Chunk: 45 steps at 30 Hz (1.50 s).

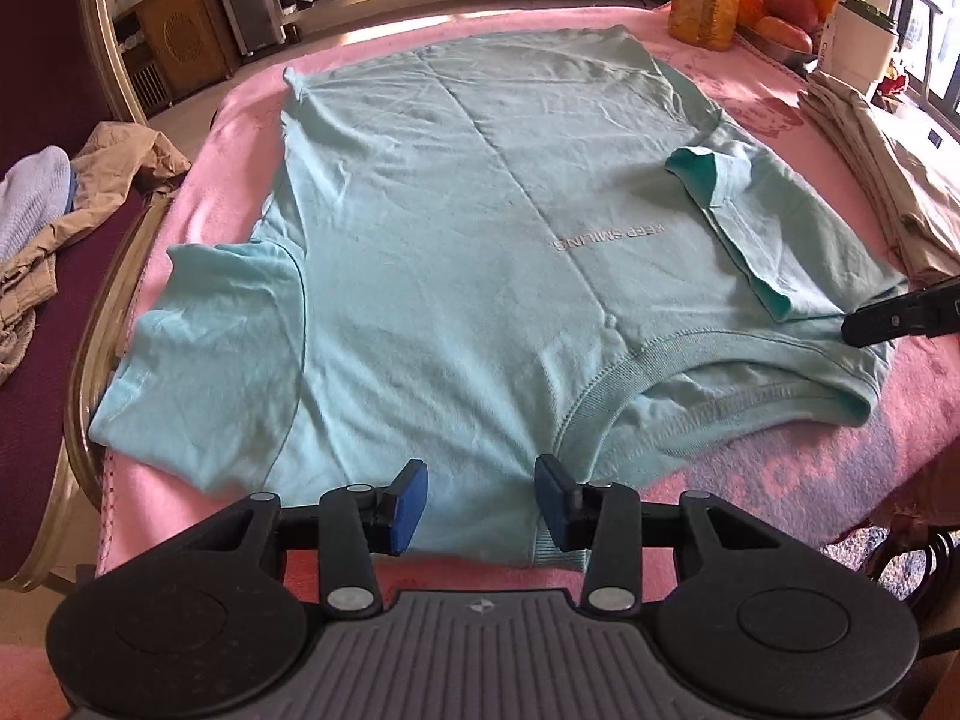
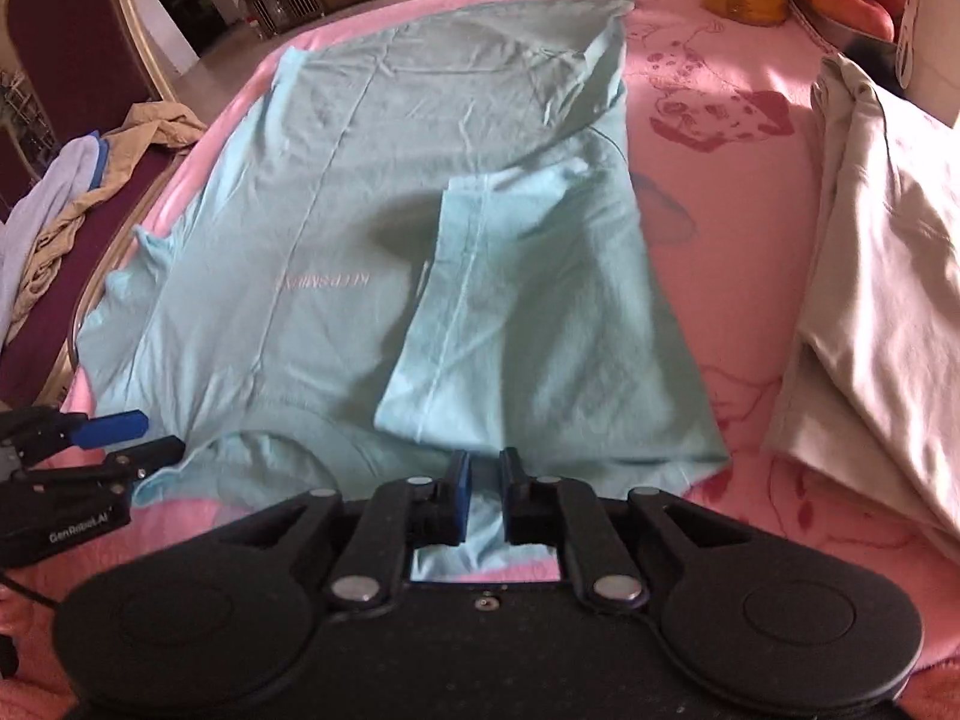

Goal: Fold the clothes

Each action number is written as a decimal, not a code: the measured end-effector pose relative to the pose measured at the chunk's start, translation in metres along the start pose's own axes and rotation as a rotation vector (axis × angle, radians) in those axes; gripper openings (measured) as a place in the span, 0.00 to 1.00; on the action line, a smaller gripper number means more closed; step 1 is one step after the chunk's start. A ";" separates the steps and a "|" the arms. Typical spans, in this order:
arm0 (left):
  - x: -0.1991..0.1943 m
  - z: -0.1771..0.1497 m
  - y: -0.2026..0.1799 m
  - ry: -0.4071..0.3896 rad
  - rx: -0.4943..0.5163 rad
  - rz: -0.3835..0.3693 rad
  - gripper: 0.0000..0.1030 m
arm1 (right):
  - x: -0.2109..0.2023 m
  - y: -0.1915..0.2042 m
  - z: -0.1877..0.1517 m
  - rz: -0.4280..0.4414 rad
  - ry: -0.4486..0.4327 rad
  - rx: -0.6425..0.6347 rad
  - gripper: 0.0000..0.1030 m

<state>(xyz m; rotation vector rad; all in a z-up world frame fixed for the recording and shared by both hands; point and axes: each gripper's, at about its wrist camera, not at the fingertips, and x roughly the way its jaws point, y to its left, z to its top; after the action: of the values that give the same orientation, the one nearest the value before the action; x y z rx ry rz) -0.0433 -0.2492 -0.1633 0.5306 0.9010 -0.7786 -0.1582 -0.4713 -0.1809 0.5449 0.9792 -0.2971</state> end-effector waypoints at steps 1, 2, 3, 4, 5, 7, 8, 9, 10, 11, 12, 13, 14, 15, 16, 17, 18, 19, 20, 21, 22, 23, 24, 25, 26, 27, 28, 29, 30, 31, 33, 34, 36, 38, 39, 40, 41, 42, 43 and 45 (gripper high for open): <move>-0.005 -0.002 0.004 -0.008 -0.013 -0.005 0.41 | -0.004 -0.002 -0.003 0.008 -0.008 0.010 0.12; -0.010 -0.004 0.008 -0.016 -0.026 -0.010 0.42 | -0.010 -0.004 -0.005 0.024 -0.023 0.020 0.14; -0.015 -0.007 0.013 -0.024 -0.039 -0.015 0.42 | -0.018 -0.005 -0.002 0.061 -0.060 0.035 0.17; -0.019 -0.005 0.026 -0.034 -0.088 -0.010 0.42 | -0.026 -0.006 0.002 0.099 -0.097 0.050 0.17; -0.024 -0.003 0.040 -0.044 -0.138 -0.004 0.41 | -0.034 -0.007 0.005 0.137 -0.134 0.064 0.18; -0.032 0.001 0.068 -0.063 -0.240 0.007 0.41 | -0.051 -0.008 0.012 0.209 -0.204 0.091 0.18; -0.036 0.004 0.084 -0.067 -0.291 0.022 0.41 | -0.061 -0.006 0.018 0.236 -0.225 0.092 0.19; -0.037 0.007 0.099 -0.064 -0.330 0.038 0.41 | -0.070 0.001 0.026 0.253 -0.245 0.073 0.21; -0.039 0.010 0.113 -0.060 -0.368 0.055 0.41 | -0.078 0.010 0.033 0.266 -0.271 0.034 0.24; -0.040 0.013 0.128 -0.057 -0.407 0.072 0.41 | -0.086 0.021 0.040 0.277 -0.299 -0.010 0.25; -0.037 0.014 0.140 -0.046 -0.444 0.076 0.42 | -0.093 0.032 0.049 0.291 -0.329 -0.058 0.30; -0.033 0.016 0.153 -0.036 -0.481 0.080 0.43 | -0.100 0.042 0.058 0.306 -0.359 -0.104 0.35; -0.030 0.017 0.166 -0.025 -0.519 0.084 0.43 | -0.103 0.050 0.065 0.319 -0.390 -0.141 0.38; -0.024 0.017 0.179 -0.017 -0.575 0.072 0.43 | -0.103 0.056 0.071 0.327 -0.425 -0.172 0.45; -0.018 0.016 0.191 -0.015 -0.632 0.049 0.43 | -0.100 0.060 0.076 0.335 -0.463 -0.195 0.48; -0.011 0.015 0.202 -0.013 -0.688 0.026 0.43 | -0.095 0.061 0.078 0.347 -0.500 -0.216 0.48; -0.005 0.013 0.210 -0.013 -0.732 0.019 0.42 | -0.085 0.060 0.080 0.359 -0.519 -0.222 0.48; 0.000 0.011 0.216 -0.006 -0.759 0.029 0.40 | -0.075 0.057 0.081 0.365 -0.531 -0.218 0.47; 0.005 0.009 0.220 0.012 -0.783 0.054 0.38 | -0.064 0.051 0.079 0.358 -0.516 -0.178 0.47; 0.011 0.008 0.222 0.030 -0.801 0.070 0.36 | -0.052 0.043 0.079 0.353 -0.484 -0.123 0.46; 0.015 0.006 0.224 0.045 -0.816 0.075 0.35 | -0.041 0.036 0.078 0.347 -0.448 -0.069 0.46; 0.018 0.005 0.226 0.050 -0.827 0.071 0.35 | -0.035 0.032 0.078 0.342 -0.413 -0.036 0.46; 0.021 0.005 0.228 0.055 -0.839 0.067 0.36 | -0.035 0.032 0.077 0.337 -0.409 -0.038 0.46; 0.023 0.004 0.230 0.060 -0.850 0.063 0.36 | -0.034 0.032 0.077 0.331 -0.406 -0.040 0.46; 0.024 0.003 0.231 0.060 -0.853 0.064 0.36 | -0.034 0.032 0.076 0.325 -0.402 -0.042 0.46; 0.024 0.003 0.232 0.058 -0.855 0.065 0.36 | -0.034 0.032 0.075 0.320 -0.398 -0.044 0.46; 0.024 0.004 0.232 0.057 -0.854 0.066 0.37 | -0.033 0.032 0.075 0.314 -0.395 -0.046 0.46; 0.024 0.004 0.232 0.053 -0.851 0.068 0.37 | -0.033 0.032 0.074 0.308 -0.391 -0.048 0.46; 0.024 0.004 0.232 0.050 -0.844 0.073 0.37 | -0.033 0.033 0.074 0.303 -0.387 -0.050 0.46; 0.024 0.005 0.231 0.047 -0.836 0.078 0.37 | -0.032 0.033 0.073 0.297 -0.383 -0.053 0.46; 0.024 0.006 0.228 0.041 -0.814 0.103 0.32 | -0.032 0.033 0.072 0.286 -0.376 -0.057 0.46; 0.024 0.006 0.227 0.038 -0.805 0.115 0.26 | -0.031 0.033 0.071 0.280 -0.372 -0.059 0.47; 0.022 0.005 0.225 0.028 -0.795 0.133 0.08 | -0.031 0.033 0.070 0.269 -0.365 -0.063 0.47; 0.018 0.004 0.222 0.007 -0.788 0.151 0.05 | -0.030 0.033 0.069 0.259 -0.358 -0.064 0.47; 0.014 0.005 0.218 -0.008 -0.771 0.165 0.03 | -0.031 0.030 0.069 0.259 -0.357 -0.052 0.47; 0.009 0.007 0.213 -0.023 -0.740 0.192 0.03 | -0.032 0.028 0.070 0.260 -0.356 -0.040 0.47; 0.003 0.011 0.205 -0.037 -0.696 0.223 0.03 | -0.033 0.026 0.070 0.260 -0.356 -0.029 0.47; -0.003 0.015 0.196 -0.057 -0.642 0.252 0.02 | -0.033 0.023 0.070 0.260 -0.355 -0.017 0.47; -0.009 0.020 0.186 -0.076 -0.588 0.282 0.02 | -0.034 0.021 0.071 0.261 -0.354 -0.005 0.47; -0.020 0.029 0.166 -0.123 -0.485 0.323 0.02 | -0.036 0.017 0.071 0.261 -0.352 0.018 0.47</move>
<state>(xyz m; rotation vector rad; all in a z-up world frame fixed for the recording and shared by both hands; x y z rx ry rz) 0.0935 -0.1603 -0.1166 0.1881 0.8272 -0.2788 -0.1192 -0.4976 -0.1144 0.6061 0.5583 -0.1600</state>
